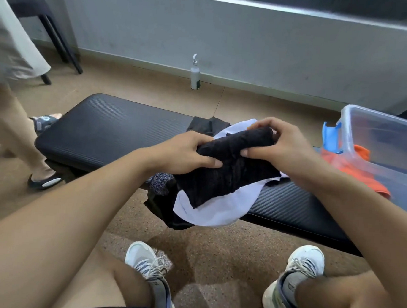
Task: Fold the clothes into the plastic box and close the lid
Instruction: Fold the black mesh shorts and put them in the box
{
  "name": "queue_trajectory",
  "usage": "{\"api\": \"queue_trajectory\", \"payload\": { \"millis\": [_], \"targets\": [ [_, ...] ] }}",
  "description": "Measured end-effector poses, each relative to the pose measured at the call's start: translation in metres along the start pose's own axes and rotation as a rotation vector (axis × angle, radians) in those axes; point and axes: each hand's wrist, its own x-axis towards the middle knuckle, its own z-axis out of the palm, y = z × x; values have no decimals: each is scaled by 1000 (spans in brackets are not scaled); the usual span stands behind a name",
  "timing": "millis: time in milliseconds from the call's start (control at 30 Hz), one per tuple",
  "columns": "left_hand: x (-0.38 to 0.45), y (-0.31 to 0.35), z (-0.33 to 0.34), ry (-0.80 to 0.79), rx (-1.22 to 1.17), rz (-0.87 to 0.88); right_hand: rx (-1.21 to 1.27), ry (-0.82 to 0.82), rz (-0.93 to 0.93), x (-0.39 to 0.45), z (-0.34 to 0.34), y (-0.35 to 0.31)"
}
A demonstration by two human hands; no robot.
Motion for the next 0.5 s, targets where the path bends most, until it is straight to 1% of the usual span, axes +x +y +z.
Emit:
{"api": "queue_trajectory", "payload": {
  "millis": [33,100,200,300,333,400,467,500],
  "targets": [
    [1,-1,2,10,-72,-4,101,-26,40,2,-2,2],
    [2,0,6,28,-253,1,243,-143,172,5,-7,6],
    [2,-1,8,59,-531,-23,366,-313,358,6,-8,13],
    [4,1,12,64,-686,-34,492,-366,408,4,-4,18],
    [5,2,13,60,-704,-42,536,-356,394,4,-1,18],
    [9,3,17,40,-697,-78,615,-250,332,3,5,14],
    [13,3,21,13,-642,-133,621,-37,260,3,11,15],
    [16,3,24,27,-574,-159,555,94,219,2,14,17]
  ]
}}
